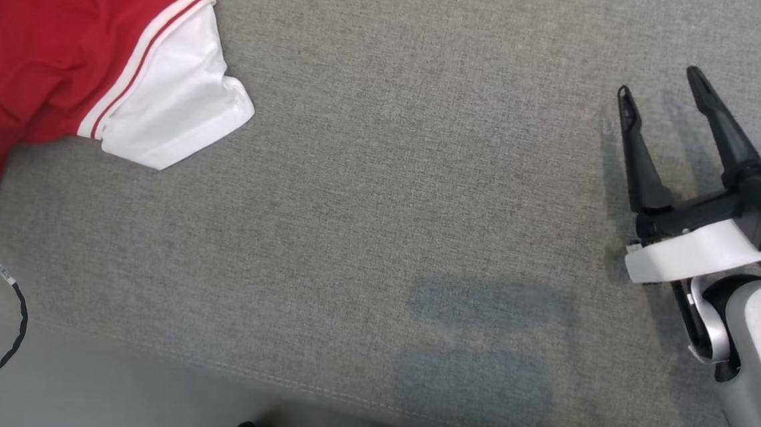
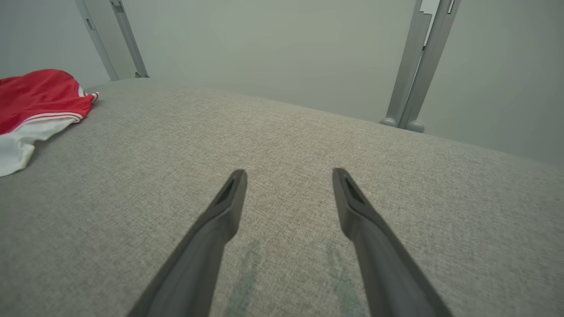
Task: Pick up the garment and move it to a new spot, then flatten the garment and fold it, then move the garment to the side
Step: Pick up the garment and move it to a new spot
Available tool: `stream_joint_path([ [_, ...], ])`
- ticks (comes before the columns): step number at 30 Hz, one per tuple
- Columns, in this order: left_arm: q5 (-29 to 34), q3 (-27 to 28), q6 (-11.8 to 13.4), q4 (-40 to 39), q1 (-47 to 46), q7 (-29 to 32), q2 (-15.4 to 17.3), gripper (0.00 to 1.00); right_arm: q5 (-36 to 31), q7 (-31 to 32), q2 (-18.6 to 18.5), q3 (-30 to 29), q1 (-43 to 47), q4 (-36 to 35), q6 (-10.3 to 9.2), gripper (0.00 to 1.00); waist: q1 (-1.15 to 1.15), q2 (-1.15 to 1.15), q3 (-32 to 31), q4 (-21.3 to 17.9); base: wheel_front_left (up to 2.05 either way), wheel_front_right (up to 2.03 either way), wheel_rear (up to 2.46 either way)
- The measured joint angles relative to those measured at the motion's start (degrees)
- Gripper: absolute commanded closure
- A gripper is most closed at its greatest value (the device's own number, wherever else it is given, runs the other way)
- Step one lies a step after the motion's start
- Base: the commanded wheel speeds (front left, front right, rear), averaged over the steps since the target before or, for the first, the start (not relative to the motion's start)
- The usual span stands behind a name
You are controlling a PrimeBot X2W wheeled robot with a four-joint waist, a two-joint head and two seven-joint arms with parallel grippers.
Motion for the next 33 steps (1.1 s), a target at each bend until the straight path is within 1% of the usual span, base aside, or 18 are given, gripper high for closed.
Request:
stream_joint_path([
  [3, -0.5, 0.1, 0.0, 1.3, -1.7, 0.0, -0.3, 0.0, -0.9, 0.5, -0.6, -0.7, -1.4, -1.2, -0.23, 0.0, 0.0, 0.0, 2.4, -0.4, 0.0, 0.0, 0.0],
  [6, -1.0, 0.0, -0.5, 2.9, -3.7, 0.0, -1.6, 0.0, -2.0, 1.0, -1.1, -1.4, -2.8, -1.9, -0.24, 0.0, 0.0, 0.0, 4.7, -0.6, 0.0, 0.0, 0.0],
  [8, -1.5, 0.1, -1.1, 4.0, -5.1, -0.9, -3.0, 1.0, -2.2, 0.9, -1.4, -1.9, -3.3, -1.8, -0.3, 0.0, 0.0, 0.0, 6.1, -0.7, 0.0, 0.0, 0.0],
  [10, -1.7, 0.2, -1.6, 4.1, -5.6, -1.3, -3.4, 1.0, -2.2, 0.9, -1.4, -2.0, -3.6, -1.8, -0.3, 0.0, 0.0, 0.0, 6.7, -0.7, 0.0, 0.0, 0.0],
  [12, -3.0, 0.0, -3.2, 4.2, -7.1, -1.3, -3.7, 1.0, -2.3, 0.3, -1.3, -2.3, -4.2, -1.9, -0.3, 0.0, 0.0, 0.0, 7.7, -0.8, 0.0, 0.0, 0.0],
  [15, -3.8, -0.3, -5.4, 4.0, -8.8, -1.3, -5.4, 1.0, -2.3, -0.7, -1.0, -2.4, -5.0, -1.6, -0.31, 0.0, 0.0, 0.0, 8.2, -0.7, 0.0, 0.0, 0.0],
  [17, -3.9, -1.2, -7.3, 3.5, -9.3, -1.1, -5.7, 1.0, -2.2, -1.2, -0.4, -2.3, -5.1, -1.0, -0.46, 0.0, 0.0, 0.0, 7.8, -0.6, 0.0, 0.0, 0.0],
  [18, -3.9, -1.8, -7.8, 3.0, -9.5, -1.1, -5.6, 1.0, -2.1, -1.5, -0.2, -2.3, -5.1, -0.6, -0.66, 0.0, 0.0, 0.0, 7.5, -0.6, 0.0, 0.0, 0.0],
  [26, -3.8, -4.4, -9.1, -3.8, -11.3, -1.0, -5.4, 1.0, -1.4, -3.7, 2.4, -1.2, -4.9, 3.4, -0.67, 0.0, 0.0, 0.0, 4.7, -0.4, 0.0, 0.0, 0.0],
  [28, -3.4, -6.1, -9.5, -6.6, -11.3, -0.7, -5.6, 1.0, -0.7, -4.5, 3.5, -0.7, -4.9, 4.5, -0.67, 0.0, 0.0, 0.0, 3.9, -0.6, 0.0, 0.0, 0.0],
  [33, -2.9, -12.6, -9.5, -14.3, -11.4, 1.4, -8.1, 1.0, 0.9, -6.3, 6.0, 0.2, -4.0, 7.3, -0.66, 0.0, 0.0, 0.0, 1.4, -1.2, 0.0, 0.0, 0.0],
])
